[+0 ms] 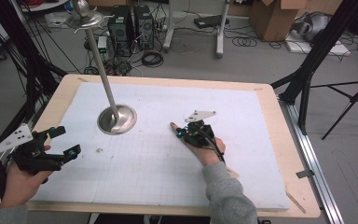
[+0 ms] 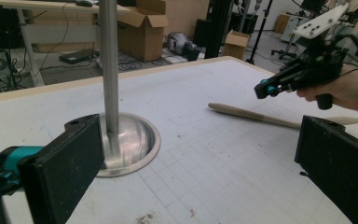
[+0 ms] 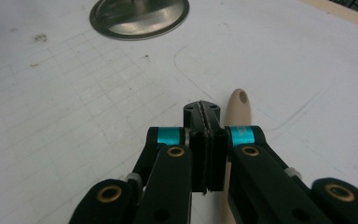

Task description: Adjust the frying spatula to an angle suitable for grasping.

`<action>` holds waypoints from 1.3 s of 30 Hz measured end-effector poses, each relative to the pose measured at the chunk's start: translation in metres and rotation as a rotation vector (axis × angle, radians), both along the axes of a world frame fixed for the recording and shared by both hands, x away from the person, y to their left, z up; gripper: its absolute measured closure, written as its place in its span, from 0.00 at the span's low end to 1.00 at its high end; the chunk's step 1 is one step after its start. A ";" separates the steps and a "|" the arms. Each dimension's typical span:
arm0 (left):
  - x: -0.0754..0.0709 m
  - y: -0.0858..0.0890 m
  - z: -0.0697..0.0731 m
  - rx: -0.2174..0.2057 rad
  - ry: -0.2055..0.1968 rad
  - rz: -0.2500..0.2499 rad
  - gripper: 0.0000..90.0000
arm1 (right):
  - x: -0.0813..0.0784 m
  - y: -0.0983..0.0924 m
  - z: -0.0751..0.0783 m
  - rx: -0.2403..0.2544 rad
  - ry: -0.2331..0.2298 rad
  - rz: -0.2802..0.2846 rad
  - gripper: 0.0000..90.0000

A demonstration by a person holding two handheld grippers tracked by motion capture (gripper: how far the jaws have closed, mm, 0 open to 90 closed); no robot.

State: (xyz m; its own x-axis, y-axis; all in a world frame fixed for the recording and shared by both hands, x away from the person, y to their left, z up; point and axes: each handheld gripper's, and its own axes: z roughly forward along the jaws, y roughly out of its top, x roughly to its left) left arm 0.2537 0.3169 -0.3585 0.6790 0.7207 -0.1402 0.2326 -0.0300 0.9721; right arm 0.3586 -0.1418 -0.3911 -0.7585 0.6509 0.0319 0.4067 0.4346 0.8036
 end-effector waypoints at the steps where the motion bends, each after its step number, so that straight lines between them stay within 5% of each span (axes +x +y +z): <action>1: 0.001 0.000 0.000 -0.001 0.003 -0.001 0.02 | -0.002 -0.004 0.002 0.009 0.004 -0.001 1.00; 9: 0.004 -0.004 -0.002 -0.006 0.009 -0.010 0.02 | -0.021 -0.032 0.011 0.048 0.000 0.038 0.97; 16: 0.005 -0.005 -0.003 -0.003 0.015 -0.016 0.02 | -0.021 -0.047 0.003 0.124 0.019 -0.010 0.65; 22: 0.004 -0.003 -0.005 -0.009 0.018 -0.010 0.02 | -0.022 -0.051 -0.004 0.100 0.033 -0.051 0.41; 26: 0.004 -0.003 -0.006 -0.010 0.021 -0.010 0.02 | -0.024 -0.053 -0.005 0.127 0.051 -0.061 0.22; 30: 0.005 -0.002 -0.007 -0.009 0.025 -0.009 0.02 | -0.024 -0.058 -0.004 0.184 0.070 -0.038 0.20; 39: 0.005 -0.003 -0.007 -0.003 0.028 -0.009 0.02 | -0.025 -0.059 -0.011 0.130 0.074 -0.040 0.20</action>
